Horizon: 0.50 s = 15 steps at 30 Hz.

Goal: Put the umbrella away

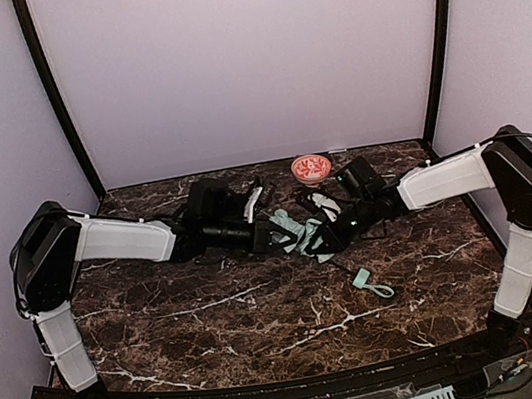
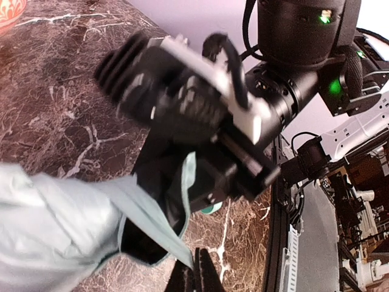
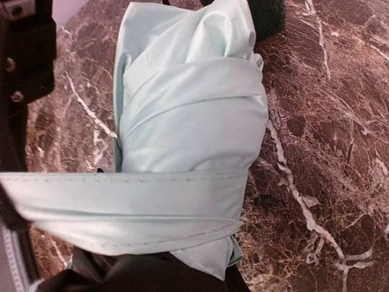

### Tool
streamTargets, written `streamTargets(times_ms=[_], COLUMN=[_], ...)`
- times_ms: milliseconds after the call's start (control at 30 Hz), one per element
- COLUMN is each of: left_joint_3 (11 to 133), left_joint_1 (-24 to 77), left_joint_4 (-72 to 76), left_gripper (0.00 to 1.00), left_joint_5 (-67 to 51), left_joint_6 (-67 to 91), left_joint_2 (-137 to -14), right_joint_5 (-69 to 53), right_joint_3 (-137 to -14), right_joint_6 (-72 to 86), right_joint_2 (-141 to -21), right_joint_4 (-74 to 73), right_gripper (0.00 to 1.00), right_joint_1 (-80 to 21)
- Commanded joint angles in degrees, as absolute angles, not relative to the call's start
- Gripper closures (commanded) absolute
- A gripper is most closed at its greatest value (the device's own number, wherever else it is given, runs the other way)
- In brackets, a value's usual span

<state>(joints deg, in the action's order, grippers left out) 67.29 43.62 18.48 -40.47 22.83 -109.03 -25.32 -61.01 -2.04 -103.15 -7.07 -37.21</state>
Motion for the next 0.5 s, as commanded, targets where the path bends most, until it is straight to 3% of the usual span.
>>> streamTargets(times_ms=[0,300,467], left_joint_3=[61.54,52.57,51.2], left_joint_1=[44.4,43.21,42.72], left_joint_4=[24.15,46.15,48.95], left_gripper=[1.0,1.0,1.0], left_joint_5=[-47.01,-47.51,-45.06], left_joint_6=[25.01,27.28,27.16], left_joint_2=[-101.79,-104.55,-104.33], right_joint_5=[-33.07,-44.82,-47.33], right_joint_3=[-59.13,-57.87,-58.63], right_joint_6=[12.62,18.18,21.45], right_joint_2=[-100.46,-99.2,-96.45], right_joint_4=[1.77,9.94,12.92], right_gripper=[1.0,1.0,1.0], right_joint_1=[-29.56,-28.61,-28.64])
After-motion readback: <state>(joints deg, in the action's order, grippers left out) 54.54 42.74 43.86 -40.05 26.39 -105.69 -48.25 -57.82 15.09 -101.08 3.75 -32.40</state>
